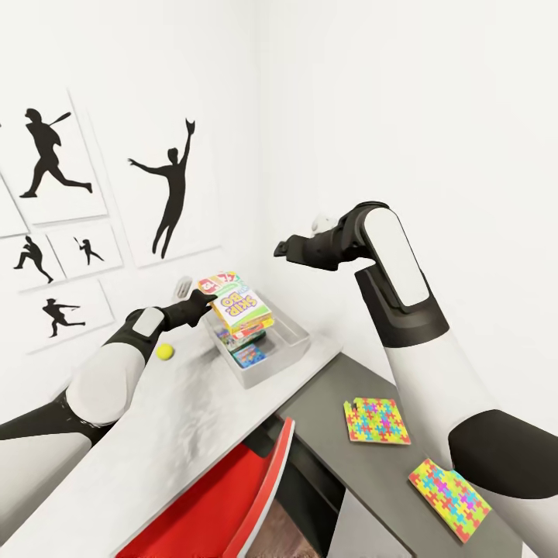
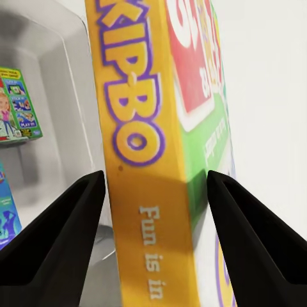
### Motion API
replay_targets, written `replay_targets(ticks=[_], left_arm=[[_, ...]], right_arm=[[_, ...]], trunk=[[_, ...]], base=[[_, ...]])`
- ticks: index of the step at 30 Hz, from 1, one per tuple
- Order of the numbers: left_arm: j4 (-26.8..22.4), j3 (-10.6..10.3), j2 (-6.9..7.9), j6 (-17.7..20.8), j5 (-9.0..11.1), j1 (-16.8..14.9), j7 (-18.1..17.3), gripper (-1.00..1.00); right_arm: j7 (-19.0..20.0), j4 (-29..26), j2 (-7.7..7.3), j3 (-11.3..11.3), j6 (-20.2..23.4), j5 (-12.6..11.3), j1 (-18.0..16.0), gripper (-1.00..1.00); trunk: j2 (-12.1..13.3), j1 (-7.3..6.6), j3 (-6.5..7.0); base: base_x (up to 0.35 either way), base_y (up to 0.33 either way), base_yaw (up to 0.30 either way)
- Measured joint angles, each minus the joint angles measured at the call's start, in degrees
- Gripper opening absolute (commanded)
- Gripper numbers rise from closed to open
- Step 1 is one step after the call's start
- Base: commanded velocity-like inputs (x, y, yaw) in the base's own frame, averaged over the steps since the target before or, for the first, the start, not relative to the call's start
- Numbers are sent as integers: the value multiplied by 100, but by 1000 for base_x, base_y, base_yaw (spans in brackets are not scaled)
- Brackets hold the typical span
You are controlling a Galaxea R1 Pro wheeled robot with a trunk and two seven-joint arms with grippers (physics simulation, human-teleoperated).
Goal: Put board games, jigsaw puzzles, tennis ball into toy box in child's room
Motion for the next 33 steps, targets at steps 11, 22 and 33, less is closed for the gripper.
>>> replay_targets(ticks=[11,22,33], left_arm=[[0,0,-8,-20,-9,0,16,-100],[0,13,-7,-17,-11,0,27,-100],[-13,25,-11,0,-10,0,89,-100]], right_arm=[[0,4,0,0,0,1,0,100],[0,-4,0,0,0,-4,0,100],[0,-5,0,0,0,-7,0,100]], trunk=[[0,0,-104],[0,0,-209],[-1,0,-314]], base=[[0,0,0],[0,0,0],[0,0,0]])
